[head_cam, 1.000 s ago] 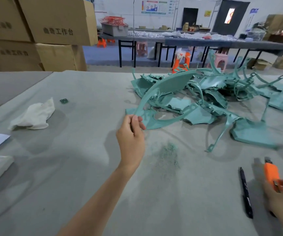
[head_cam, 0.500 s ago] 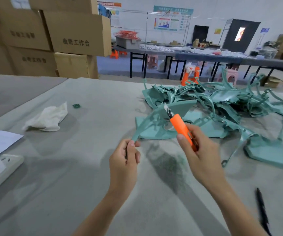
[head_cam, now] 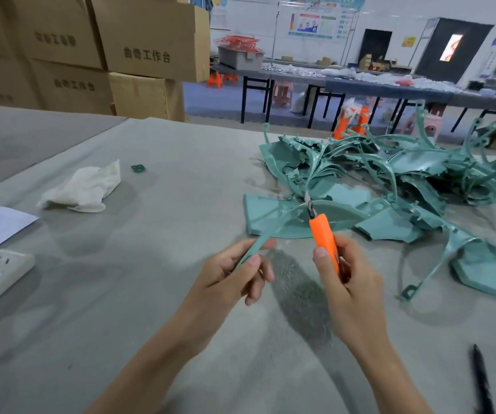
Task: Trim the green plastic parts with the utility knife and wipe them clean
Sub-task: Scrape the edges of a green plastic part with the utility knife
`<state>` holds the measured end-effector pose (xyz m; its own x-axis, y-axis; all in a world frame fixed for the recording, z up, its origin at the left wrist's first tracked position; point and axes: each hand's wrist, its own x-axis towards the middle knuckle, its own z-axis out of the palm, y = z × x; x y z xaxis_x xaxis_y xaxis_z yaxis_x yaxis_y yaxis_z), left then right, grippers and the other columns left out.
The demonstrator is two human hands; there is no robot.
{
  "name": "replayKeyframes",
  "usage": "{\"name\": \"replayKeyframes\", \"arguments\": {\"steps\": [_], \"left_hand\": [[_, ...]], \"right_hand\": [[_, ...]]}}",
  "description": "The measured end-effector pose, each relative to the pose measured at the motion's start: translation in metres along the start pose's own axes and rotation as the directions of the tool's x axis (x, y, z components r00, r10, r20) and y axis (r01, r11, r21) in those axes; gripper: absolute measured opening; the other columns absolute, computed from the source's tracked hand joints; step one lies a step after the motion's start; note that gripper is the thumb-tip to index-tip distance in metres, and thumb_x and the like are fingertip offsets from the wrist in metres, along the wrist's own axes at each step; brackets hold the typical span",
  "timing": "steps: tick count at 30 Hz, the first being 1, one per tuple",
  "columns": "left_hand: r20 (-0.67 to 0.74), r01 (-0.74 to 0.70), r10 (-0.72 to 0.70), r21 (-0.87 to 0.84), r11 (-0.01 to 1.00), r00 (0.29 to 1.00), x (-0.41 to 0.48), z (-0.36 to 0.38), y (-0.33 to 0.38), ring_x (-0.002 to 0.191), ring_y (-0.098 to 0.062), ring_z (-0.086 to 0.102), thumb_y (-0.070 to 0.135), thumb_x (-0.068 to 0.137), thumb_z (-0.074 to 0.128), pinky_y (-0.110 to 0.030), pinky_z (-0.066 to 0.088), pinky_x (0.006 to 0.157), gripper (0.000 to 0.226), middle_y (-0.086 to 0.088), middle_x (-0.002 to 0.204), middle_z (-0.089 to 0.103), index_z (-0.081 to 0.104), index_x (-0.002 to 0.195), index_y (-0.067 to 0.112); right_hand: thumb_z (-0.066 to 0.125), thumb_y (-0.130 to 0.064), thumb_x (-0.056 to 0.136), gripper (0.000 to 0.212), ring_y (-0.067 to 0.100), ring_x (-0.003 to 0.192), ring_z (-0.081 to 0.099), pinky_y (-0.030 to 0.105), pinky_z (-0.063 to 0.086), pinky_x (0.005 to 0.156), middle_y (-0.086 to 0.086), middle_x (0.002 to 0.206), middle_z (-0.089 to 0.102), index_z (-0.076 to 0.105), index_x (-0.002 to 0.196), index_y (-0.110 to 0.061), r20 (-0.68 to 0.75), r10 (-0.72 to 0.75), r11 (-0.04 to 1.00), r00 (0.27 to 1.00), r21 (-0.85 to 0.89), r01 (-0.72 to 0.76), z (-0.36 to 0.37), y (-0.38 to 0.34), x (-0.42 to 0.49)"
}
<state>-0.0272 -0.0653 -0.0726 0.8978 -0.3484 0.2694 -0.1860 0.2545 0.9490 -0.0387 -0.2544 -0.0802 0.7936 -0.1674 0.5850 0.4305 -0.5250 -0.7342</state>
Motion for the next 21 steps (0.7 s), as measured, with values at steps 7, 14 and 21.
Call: {"name": "replayKeyframes", "arguments": {"steps": [7, 14, 21], "left_hand": [[-0.274, -0.171, 0.156, -0.029, 0.985, 0.949, 0.001, -0.021, 0.021, 0.048, -0.015, 0.051, 0.021, 0.095, 0.044, -0.018, 0.039, 0.046, 0.029, -0.010, 0.076, 0.067, 0.068, 0.106, 0.009], [-0.510, -0.168, 0.229, 0.164, 0.972, 0.829, 0.002, -0.030, 0.019, 0.065, -0.021, 0.069, 0.020, 0.096, 0.044, -0.024, 0.044, 0.044, 0.039, -0.011, 0.078, 0.074, 0.072, 0.070, 0.013], [-0.557, -0.232, 0.256, 0.115, 0.966, 0.790, 0.001, -0.051, 0.032, 0.041, -0.026, 0.056, 0.025, 0.085, 0.053, -0.021, 0.040, 0.043, 0.035, -0.015, 0.075, 0.072, 0.068, 0.063, 0.002]], "right_hand": [[0.052, -0.045, 0.094, 0.015, 0.023, 0.054, 0.045, 0.044, 0.038, 0.048, 0.007, 0.072, 0.054, 0.058, 0.107, -0.049, -0.110, -0.067, 0.987, 0.992, 0.141, 0.082, -0.002, -0.008, -0.007], [0.055, -0.040, 0.093, 0.017, 0.003, 0.059, 0.044, 0.011, 0.032, 0.056, -0.012, 0.076, 0.052, 0.056, 0.109, -0.045, -0.017, -0.173, 0.983, 0.985, 0.063, 0.174, 0.004, -0.013, -0.012], [0.079, -0.042, 0.081, 0.037, 0.006, 0.057, 0.044, 0.022, 0.043, 0.057, -0.015, 0.083, 0.057, 0.061, 0.113, -0.048, -0.204, 0.061, 0.990, 0.977, 0.138, -0.033, 0.000, -0.014, -0.008]]}}
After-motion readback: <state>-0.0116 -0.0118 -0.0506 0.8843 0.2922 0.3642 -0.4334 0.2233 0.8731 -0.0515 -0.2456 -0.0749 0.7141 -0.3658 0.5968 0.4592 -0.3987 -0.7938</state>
